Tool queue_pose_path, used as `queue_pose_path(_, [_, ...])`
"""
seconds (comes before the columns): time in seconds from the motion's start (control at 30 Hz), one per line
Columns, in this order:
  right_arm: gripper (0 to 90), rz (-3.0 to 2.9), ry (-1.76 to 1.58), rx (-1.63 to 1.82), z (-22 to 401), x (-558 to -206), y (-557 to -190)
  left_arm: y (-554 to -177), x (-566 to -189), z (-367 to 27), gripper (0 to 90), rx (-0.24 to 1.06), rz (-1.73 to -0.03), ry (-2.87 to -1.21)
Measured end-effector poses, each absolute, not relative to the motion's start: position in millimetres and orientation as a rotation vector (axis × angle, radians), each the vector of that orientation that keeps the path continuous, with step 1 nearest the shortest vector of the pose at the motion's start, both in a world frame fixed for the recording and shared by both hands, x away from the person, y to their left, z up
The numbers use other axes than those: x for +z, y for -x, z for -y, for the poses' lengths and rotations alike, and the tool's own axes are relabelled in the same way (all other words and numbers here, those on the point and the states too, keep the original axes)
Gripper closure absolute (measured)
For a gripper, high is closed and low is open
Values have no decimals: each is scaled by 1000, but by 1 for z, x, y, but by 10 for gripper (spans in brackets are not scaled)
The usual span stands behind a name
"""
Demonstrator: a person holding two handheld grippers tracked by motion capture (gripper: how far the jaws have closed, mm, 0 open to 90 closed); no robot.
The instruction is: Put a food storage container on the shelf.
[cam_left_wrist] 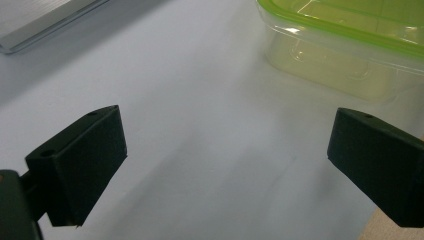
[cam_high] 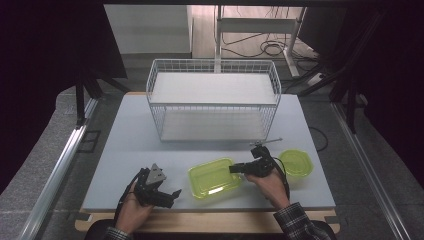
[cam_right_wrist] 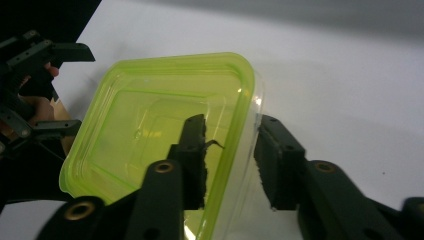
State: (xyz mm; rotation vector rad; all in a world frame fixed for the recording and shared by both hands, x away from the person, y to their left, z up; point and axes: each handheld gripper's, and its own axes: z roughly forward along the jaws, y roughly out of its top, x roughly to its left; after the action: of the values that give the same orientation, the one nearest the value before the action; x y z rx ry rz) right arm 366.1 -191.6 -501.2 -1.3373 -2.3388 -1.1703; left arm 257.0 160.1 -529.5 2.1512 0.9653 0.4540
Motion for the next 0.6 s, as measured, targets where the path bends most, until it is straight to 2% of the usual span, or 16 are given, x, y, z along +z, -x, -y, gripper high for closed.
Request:
queue_pose_path(0.3, [798, 2112, 1352, -1131, 199, -507, -375, -257, -529, -160, 24, 466, -962, -2159])
queue_pose_path(0.6, [801, 2105, 1385, -1164, 201, -503, -374, -257, -528, -165, 25, 476, -979, -2146])
